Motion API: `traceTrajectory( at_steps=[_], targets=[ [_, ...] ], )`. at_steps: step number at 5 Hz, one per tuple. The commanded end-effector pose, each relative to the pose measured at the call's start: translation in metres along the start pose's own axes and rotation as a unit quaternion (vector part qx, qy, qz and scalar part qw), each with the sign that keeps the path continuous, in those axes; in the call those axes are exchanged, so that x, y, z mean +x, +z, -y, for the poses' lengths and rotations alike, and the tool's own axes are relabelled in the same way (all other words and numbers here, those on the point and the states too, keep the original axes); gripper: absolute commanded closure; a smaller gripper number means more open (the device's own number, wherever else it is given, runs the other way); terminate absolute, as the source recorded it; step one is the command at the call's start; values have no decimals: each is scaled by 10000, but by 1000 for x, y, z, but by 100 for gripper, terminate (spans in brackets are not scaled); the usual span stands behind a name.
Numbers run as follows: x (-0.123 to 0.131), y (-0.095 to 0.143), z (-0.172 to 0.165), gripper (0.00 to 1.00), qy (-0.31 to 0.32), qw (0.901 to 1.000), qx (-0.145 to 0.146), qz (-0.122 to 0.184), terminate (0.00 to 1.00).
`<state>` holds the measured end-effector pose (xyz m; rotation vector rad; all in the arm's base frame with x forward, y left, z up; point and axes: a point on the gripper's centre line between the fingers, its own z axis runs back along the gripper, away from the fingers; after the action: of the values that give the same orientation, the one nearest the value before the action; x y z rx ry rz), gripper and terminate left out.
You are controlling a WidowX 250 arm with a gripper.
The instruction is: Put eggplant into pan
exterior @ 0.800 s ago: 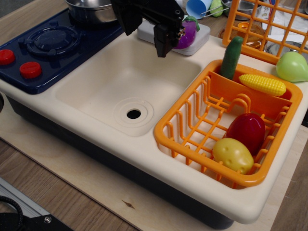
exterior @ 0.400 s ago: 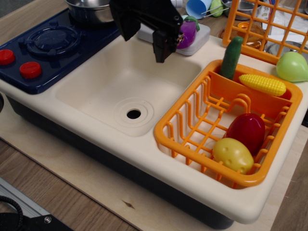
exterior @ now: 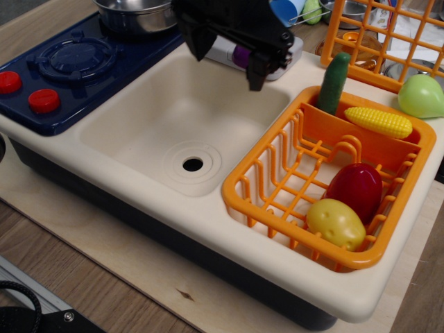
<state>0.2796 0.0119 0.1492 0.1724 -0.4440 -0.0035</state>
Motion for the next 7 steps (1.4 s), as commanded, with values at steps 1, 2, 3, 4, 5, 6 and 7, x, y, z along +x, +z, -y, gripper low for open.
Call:
traceTrajectory(
  at_steps=[1,2,3,4,5,6,7],
  targets=[
    [18,5,-3,0,-20,9987,-75,509,0],
    [27,-2,-9,0,-97,9971,-200,727,0],
    [32,-13,-10,0,-96,9950,-360,925,0],
    [34,-28,-8,0,-130,9909,-485,1245,0],
    [36,-45,-8,0,-198,9873,-660,1433,0],
    [34,-57,-7,100,-114,9863,-800,1437,0],
    [34,-49,-7,100,-120,9882,-713,1348,0]
  ],
)
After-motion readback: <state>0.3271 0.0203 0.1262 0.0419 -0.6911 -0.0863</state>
